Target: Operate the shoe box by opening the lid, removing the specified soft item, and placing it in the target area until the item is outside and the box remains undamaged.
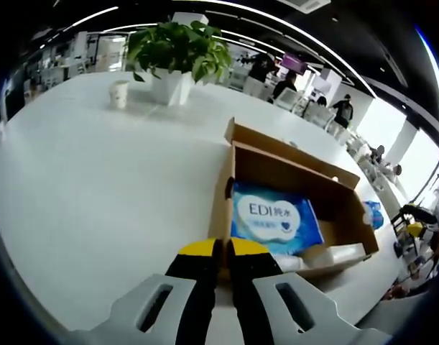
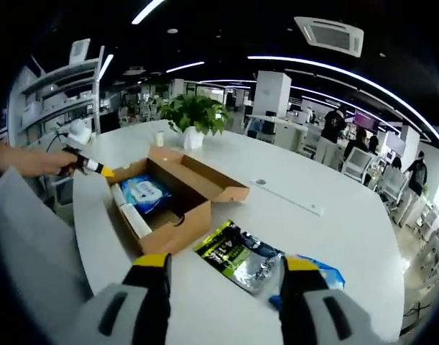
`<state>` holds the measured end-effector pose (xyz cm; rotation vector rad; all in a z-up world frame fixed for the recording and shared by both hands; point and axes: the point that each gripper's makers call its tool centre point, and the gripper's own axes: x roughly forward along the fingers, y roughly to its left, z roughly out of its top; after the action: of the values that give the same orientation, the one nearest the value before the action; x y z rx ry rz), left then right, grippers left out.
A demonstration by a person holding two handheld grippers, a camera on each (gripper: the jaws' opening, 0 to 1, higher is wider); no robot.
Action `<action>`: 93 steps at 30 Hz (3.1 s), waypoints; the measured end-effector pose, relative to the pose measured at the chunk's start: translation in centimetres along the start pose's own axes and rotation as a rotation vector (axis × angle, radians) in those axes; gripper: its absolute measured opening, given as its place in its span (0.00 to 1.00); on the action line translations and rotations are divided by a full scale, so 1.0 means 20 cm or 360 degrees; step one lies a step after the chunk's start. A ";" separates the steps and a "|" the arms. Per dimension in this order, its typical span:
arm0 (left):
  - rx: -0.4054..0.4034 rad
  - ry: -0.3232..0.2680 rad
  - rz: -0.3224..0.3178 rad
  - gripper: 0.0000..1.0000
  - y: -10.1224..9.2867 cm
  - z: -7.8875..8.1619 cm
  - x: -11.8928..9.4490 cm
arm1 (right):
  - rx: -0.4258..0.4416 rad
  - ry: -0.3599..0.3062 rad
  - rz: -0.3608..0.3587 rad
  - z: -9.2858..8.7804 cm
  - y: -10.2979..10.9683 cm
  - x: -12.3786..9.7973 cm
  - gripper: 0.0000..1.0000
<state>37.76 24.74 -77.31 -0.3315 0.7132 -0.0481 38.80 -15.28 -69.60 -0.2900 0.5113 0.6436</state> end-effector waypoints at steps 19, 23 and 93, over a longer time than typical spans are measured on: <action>0.0008 -0.0002 0.0014 0.03 0.00 0.00 0.00 | 0.0018 -0.0042 0.0279 0.20 0.28 0.24 0.49; -0.0003 -0.0002 0.0013 0.03 0.00 0.00 0.00 | 0.0114 -0.0048 0.0279 0.22 0.31 0.30 0.49; 0.0060 0.0010 0.0053 0.03 0.01 0.01 0.01 | 0.0769 0.0443 0.0414 0.10 0.77 1.17 0.33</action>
<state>38.00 24.86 -77.35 -0.2836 0.7230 -0.0311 45.67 8.91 -81.94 0.1505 0.9622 0.7125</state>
